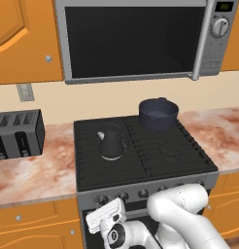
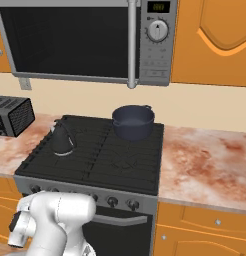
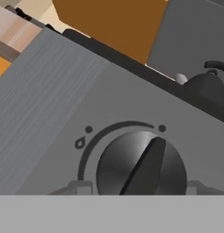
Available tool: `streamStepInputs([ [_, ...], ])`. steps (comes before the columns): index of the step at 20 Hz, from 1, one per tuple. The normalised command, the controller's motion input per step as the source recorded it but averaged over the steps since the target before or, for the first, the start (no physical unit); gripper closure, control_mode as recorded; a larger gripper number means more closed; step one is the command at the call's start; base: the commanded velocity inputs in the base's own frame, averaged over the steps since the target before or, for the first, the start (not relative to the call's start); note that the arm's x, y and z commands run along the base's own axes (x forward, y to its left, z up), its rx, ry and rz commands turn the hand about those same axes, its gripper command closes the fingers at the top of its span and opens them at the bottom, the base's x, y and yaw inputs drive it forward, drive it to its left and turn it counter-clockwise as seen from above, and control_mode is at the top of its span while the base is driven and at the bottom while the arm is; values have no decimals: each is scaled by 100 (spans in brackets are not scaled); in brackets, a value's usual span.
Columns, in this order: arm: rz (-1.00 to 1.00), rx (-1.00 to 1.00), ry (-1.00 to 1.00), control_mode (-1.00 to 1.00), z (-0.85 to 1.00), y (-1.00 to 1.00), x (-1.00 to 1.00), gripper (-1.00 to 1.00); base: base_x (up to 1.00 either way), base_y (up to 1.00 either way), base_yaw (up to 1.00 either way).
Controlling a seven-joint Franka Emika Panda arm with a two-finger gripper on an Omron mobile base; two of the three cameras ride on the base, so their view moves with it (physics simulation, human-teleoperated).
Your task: Pick the kettle from the counter and place it on a stove burner. Then turn the burner on.
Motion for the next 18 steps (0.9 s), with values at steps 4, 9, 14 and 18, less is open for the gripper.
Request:
streamStepInputs([
  [4,25,-48,-1,-100,-32,54,0,100,0,0,0],
  [9,32,-56,10,-100,-71,49,0,100,0,0,0],
  [14,42,-64,43,-100,-100,36,0,100,0,0,0],
  [18,42,-63,57,-100,-100,34,0,100,0,0,0],
])
